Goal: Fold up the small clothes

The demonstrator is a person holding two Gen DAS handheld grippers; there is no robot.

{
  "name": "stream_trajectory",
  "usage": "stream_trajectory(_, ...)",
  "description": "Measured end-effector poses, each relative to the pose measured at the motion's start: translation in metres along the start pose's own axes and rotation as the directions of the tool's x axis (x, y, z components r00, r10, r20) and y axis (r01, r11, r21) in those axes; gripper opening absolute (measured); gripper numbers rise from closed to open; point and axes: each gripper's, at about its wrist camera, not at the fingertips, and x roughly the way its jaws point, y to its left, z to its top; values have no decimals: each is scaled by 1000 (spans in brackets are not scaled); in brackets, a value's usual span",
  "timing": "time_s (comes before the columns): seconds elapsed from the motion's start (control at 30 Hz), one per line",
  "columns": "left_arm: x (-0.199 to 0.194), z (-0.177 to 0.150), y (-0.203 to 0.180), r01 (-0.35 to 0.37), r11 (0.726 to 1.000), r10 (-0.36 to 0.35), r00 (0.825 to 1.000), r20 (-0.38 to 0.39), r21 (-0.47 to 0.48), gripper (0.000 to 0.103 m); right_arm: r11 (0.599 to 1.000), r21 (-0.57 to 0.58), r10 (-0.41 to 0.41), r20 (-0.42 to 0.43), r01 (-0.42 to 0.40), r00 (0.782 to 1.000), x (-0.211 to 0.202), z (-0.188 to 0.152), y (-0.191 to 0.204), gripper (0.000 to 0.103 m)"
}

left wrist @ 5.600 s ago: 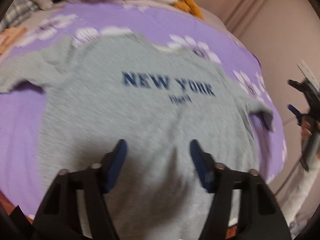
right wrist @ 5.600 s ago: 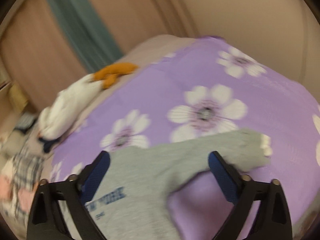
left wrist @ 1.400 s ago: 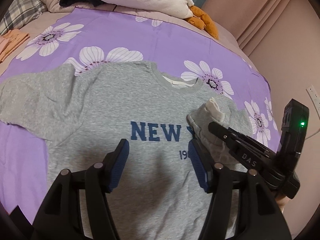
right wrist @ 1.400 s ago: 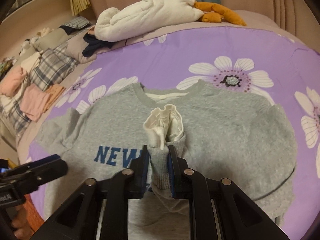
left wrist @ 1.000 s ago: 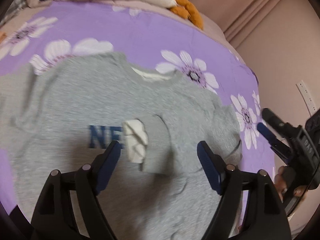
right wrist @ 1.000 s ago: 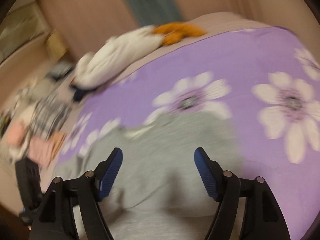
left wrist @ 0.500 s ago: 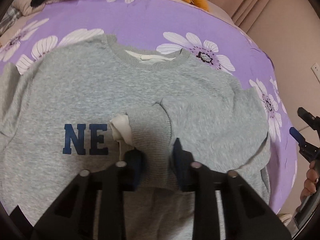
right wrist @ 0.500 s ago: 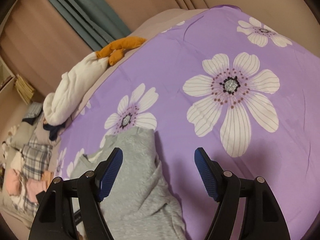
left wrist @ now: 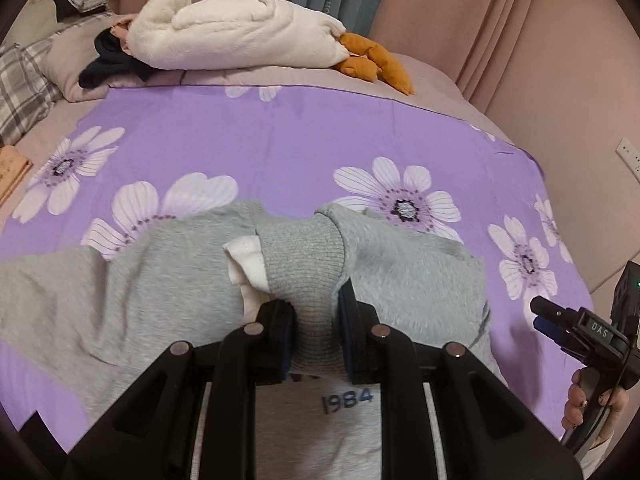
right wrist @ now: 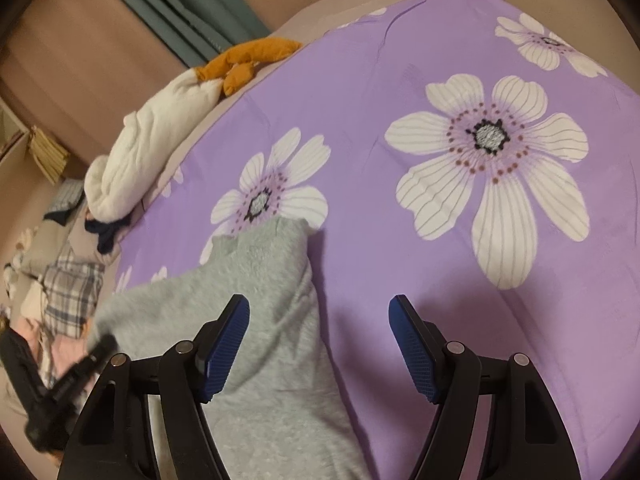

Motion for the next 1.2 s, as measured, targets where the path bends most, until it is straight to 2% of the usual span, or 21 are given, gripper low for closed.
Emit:
stream_trajectory(0.2, 4, -3, 10, -38, 999, 38, 999, -21, 6, 18, 997, -67, -37, -33, 34, 999, 15, -8, 16, 71)
stream_trajectory(0.33, 6, -5, 19, -54, 999, 54, 998, -36, -5, 19, 994, -102, -56, -63, 49, 996, 28, -14, 24, 63)
stream_trajectory(0.47, 7, -7, 24, -116, 993, 117, 993, -31, 26, 19, 988, -136, -84, -90, 71, 992, 40, -20, 30, 60)
stream_trajectory(0.57, 10, -10, 30, -123, 992, 124, 991, -48, 27, 19, 985, -157, -93, -100, 77, 991, 45, -23, 34, 57)
stream_trajectory(0.6, 11, -10, 31, -127, 992, 128, 990, -50, 28, 19, 983, -166, -101, -103, 83, 989, 47, -24, 36, 54)
stream_trajectory(1.2, 22, -21, 52, -154, 988, 156, 983, -100, 27, 20, 964, -228, -169, -131, 136, 977, 63, -33, 47, 53)
